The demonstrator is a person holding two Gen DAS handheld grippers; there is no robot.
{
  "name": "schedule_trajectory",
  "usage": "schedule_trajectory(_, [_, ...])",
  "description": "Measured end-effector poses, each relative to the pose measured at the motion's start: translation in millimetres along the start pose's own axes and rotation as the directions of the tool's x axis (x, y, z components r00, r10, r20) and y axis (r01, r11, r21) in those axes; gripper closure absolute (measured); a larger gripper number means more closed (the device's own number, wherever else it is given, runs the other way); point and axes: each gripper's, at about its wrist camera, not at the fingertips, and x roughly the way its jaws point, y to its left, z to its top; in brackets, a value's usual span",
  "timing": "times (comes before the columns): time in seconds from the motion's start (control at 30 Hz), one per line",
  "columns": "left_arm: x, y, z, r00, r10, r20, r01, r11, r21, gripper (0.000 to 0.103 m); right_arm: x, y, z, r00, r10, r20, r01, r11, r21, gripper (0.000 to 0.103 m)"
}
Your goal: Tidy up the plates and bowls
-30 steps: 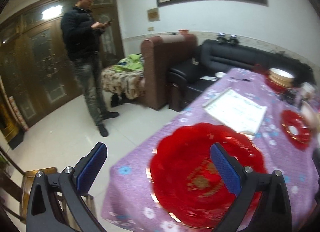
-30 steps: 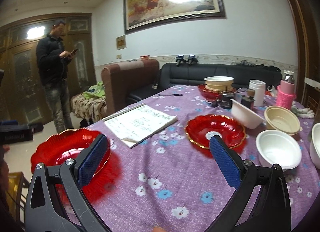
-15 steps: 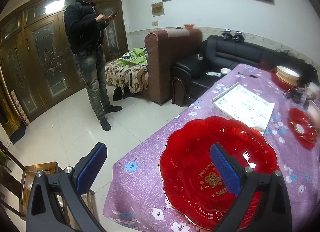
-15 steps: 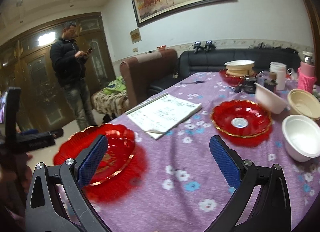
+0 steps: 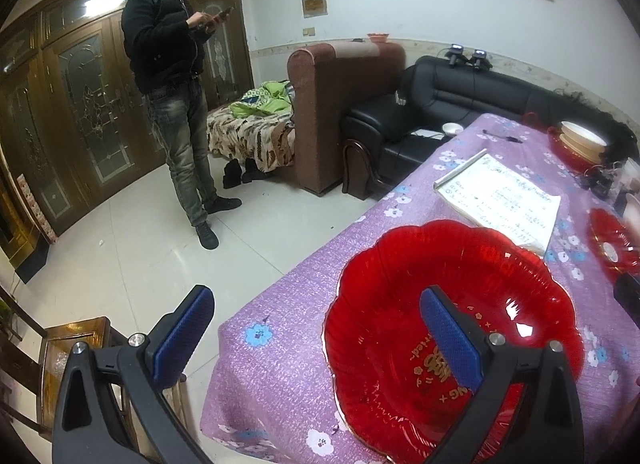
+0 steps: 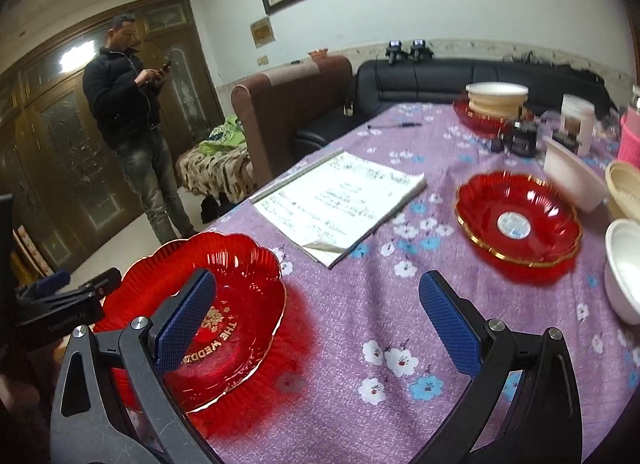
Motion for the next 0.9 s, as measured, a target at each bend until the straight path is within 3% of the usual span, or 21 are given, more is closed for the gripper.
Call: schedule_trajectory(0.9, [23,0,-4,0.999,-0.007,-0.051,0.007,1.0,-0.01,0.0,51,23,-4,0.987,-0.014,-0.157,0.01,1.0,-0.025,0.0])
